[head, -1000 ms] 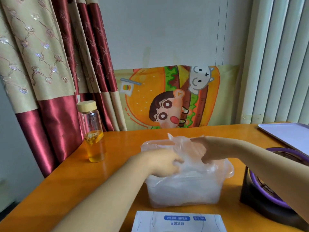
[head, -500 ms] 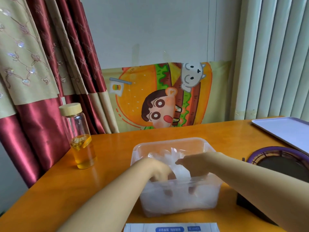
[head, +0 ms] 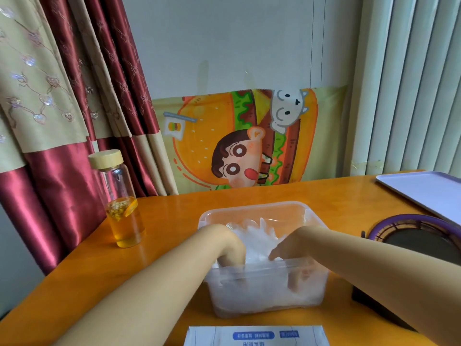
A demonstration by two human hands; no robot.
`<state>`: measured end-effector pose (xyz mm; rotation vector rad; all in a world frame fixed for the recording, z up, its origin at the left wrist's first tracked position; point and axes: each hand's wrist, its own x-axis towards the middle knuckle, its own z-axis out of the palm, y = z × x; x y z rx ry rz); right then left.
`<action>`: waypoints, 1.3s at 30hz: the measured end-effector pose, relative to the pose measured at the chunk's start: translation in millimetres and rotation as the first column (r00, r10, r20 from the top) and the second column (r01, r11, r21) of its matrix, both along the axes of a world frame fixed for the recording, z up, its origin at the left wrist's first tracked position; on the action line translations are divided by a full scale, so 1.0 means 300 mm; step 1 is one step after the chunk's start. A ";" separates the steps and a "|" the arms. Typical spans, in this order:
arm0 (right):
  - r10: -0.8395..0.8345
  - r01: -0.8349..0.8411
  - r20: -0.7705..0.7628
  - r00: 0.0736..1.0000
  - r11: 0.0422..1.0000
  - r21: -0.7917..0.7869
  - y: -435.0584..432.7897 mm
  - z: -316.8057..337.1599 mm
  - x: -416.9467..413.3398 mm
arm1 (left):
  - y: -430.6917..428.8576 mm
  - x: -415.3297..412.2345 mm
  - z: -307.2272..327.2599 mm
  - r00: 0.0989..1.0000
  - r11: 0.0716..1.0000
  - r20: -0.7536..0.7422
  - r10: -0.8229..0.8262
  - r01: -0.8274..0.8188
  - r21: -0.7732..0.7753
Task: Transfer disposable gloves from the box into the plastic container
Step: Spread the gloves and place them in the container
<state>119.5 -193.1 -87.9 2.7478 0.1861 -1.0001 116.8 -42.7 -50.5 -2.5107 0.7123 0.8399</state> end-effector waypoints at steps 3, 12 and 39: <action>-0.050 0.051 -0.018 0.999 0.998 0.043 0.007 0.012 -0.020 | 0.060 -0.035 0.094 0.999 0.990 0.044 -0.012 0.018 -0.138; 0.060 -0.091 0.290 0.955 0.991 0.094 0.005 0.100 -0.079 | 0.314 -0.170 0.175 0.959 0.830 0.218 0.180 -0.030 -0.556; 0.449 -0.713 0.634 0.629 0.658 0.241 0.186 -0.027 -0.516 | 0.328 -0.473 -0.115 1.000 0.911 -0.031 -0.002 -0.011 -0.412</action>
